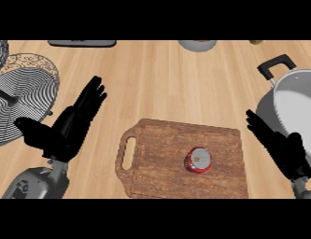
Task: Pick the can from the cutting board and place it in the pot
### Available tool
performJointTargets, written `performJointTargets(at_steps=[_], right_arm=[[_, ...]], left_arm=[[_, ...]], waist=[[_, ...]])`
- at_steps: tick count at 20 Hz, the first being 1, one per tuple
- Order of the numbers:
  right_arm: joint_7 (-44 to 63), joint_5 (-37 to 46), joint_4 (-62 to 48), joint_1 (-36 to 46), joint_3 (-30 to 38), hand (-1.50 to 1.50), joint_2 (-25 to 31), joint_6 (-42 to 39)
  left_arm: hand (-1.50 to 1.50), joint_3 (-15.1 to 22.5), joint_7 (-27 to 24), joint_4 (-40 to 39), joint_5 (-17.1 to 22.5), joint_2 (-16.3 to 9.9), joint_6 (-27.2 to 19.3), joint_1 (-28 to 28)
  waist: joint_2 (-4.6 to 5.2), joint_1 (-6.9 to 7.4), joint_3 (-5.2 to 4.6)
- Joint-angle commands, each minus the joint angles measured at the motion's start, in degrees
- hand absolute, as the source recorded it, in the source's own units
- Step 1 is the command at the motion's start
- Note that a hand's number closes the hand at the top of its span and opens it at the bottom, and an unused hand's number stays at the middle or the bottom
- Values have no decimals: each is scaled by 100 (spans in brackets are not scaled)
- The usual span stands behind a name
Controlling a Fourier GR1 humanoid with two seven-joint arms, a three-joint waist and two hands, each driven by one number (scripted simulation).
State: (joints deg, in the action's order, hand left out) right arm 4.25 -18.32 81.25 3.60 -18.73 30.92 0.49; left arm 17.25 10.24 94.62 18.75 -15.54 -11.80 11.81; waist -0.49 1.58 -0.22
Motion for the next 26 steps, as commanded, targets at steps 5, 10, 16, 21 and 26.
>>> performJointTargets(at_steps=[5, 10, 16, 21, 26], right_arm=[[560, 1003, 1458, 317, -1057, 150, -671, 508], [-642, 2736, 1721, 513, -406, -150, -810, 2727], [-1303, 3374, 3098, -476, -1186, -150, -1526, 3560], [1068, 4275, 4186, -899, -1618, -150, -623, 2717], [3368, 4195, 4649, -105, -1465, -150, -861, 1869]], left_arm=[[0, 110, 138, -581, -324, -545, 468, -674], [0, 95, 99, -954, -328, -602, 508, -830], [0, 68, -304, -1021, -352, -577, 763, -1008], [0, -34, -367, -1398, -335, -403, 905, -754], [0, -240, -458, -1810, -331, -550, 1154, -474]], waist=[[18, -125, 10], [-87, -450, 16], [5, -259, 17], [16, -276, 4], [47, -188, 1]])
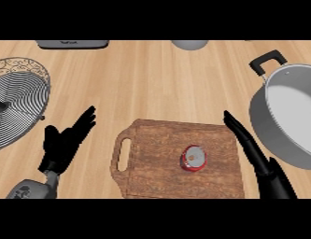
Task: Pick the can from the cutting board and place it in the pot
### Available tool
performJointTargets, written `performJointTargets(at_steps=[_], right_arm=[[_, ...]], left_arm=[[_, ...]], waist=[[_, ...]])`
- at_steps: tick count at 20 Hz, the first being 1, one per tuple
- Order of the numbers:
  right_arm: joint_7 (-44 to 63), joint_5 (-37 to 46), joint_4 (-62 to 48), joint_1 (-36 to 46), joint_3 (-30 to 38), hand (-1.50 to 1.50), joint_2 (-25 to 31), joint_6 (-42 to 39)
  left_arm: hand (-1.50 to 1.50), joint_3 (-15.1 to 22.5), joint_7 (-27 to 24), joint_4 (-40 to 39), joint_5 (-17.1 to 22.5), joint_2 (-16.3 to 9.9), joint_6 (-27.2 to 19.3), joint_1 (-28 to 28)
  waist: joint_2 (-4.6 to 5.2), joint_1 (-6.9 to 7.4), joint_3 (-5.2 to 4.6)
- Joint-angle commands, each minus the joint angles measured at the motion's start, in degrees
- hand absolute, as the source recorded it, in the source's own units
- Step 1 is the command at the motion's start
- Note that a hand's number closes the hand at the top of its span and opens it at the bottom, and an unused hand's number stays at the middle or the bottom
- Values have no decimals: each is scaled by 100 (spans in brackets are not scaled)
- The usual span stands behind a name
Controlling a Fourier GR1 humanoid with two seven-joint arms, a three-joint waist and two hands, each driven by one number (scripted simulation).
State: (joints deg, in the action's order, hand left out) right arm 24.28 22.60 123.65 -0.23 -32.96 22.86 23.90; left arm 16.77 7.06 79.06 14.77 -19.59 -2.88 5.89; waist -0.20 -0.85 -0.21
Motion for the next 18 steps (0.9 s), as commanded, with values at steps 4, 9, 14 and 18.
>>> performJointTargets(at_steps=[4, 9, 14, 18], right_arm=[[2047, -28, 64, 661, -18, -150, -606, -680], [2408, -839, -752, 1083, 50, -150, -525, -1547], [2149, -686, -1726, 1113, -236, -150, -661, -1903], [1599, -417, -1700, 589, 43, -150, -667, -1967]], left_arm=[[0, 37, -90, -146, -253, 190, 42, 46], [0, -127, -128, -511, -135, 234, 262, 381], [0, -192, -368, -538, -247, 266, 307, 105], [0, -480, 133, 87, -253, 57, 564, 7]], waist=[[20, 92, 15], [41, 103, 16], [31, 124, 19], [14, 94, 22]])
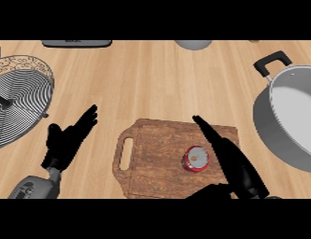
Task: Pick the can from the cutting board and place it in the pot
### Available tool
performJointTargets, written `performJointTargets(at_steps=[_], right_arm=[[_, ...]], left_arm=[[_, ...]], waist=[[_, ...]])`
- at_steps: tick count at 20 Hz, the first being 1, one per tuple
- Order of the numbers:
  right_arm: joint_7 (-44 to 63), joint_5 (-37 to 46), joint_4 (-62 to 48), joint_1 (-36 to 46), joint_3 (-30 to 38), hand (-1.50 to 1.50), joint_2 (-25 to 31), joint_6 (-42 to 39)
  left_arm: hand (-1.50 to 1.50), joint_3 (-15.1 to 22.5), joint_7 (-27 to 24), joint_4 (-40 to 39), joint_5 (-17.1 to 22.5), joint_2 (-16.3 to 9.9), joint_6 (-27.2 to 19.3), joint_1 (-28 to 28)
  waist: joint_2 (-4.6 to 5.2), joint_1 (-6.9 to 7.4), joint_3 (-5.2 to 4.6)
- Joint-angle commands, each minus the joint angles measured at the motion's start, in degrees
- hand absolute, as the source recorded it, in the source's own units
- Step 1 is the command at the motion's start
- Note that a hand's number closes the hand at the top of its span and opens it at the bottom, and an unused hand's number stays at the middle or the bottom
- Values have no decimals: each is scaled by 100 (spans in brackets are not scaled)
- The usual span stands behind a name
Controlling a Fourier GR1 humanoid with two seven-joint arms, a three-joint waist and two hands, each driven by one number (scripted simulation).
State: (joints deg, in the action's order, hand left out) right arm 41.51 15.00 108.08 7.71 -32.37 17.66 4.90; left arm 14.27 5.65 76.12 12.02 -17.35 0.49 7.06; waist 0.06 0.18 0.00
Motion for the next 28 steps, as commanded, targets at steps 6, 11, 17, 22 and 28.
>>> performJointTargets(at_steps=[6, 11, 17, 22, 28], right_arm=[[-1376, 305, -511, -537, 713, -150, -47, -110], [-2189, -507, -628, -1021, 1148, -150, 50, -539], [-3009, -1022, -1148, -1022, 1248, -150, -572, -581], [-3331, -1116, -1530, -1218, 1311, -150, -855, -689], [-4032, -1130, -2907, -887, 1392, -150, -1391, -734]], left_arm=[[0, -331, 128, -93, -334, 285, 121, 70], [0, -409, 43, 124, -389, 264, 239, -202], [0, -424, 178, 268, -392, 314, 357, -281], [0, -391, 359, 271, -648, 667, 184, -143], [0, -516, 304, 241, -728, 676, 370, -139]], waist=[[-7, -29, 1], [-8, -32, 2], [-3, -16, 3], [-7, -24, 2], [-4, -5, 3]])
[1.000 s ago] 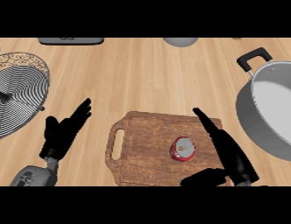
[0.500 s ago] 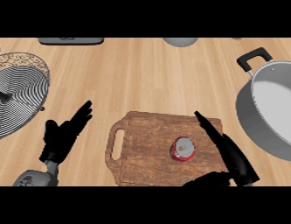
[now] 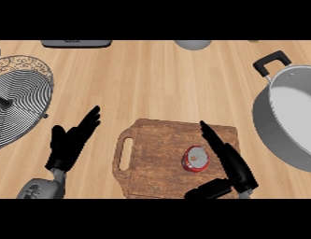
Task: Pick the can from the cutting board and place it in the pot
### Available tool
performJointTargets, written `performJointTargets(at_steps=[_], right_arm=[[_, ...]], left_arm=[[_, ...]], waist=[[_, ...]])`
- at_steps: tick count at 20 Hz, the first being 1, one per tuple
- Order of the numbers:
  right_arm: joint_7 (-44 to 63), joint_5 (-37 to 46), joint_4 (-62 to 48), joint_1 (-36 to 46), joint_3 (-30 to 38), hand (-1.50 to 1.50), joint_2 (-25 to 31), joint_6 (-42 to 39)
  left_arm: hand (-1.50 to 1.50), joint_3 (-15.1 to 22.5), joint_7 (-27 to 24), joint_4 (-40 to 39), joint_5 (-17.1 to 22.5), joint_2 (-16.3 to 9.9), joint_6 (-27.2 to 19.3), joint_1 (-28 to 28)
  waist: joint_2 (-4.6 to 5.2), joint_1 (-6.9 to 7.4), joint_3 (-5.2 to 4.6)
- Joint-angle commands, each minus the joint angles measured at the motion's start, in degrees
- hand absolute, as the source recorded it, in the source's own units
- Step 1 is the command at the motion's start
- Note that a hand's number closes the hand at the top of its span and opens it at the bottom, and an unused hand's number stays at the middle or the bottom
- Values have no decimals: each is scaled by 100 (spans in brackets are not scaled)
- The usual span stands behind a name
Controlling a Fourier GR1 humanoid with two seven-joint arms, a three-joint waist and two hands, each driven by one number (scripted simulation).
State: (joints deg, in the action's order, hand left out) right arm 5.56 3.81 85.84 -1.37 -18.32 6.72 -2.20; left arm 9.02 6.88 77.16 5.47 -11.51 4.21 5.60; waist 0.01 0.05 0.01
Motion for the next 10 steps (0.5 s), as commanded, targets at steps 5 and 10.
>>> performJointTargets(at_steps=[5, 10], right_arm=[[-923, 34, -1081, 207, 404, 150, -168, -416], [-1709, 425, -1835, 436, 225, 150, -417, -181]], left_arm=[[0, -240, -60, -266, -298, 268, 184, 147], [0, -443, 9, -278, -182, 67, 328, 190]], waist=[[-1, -8, 0], [3, -2, 0]])
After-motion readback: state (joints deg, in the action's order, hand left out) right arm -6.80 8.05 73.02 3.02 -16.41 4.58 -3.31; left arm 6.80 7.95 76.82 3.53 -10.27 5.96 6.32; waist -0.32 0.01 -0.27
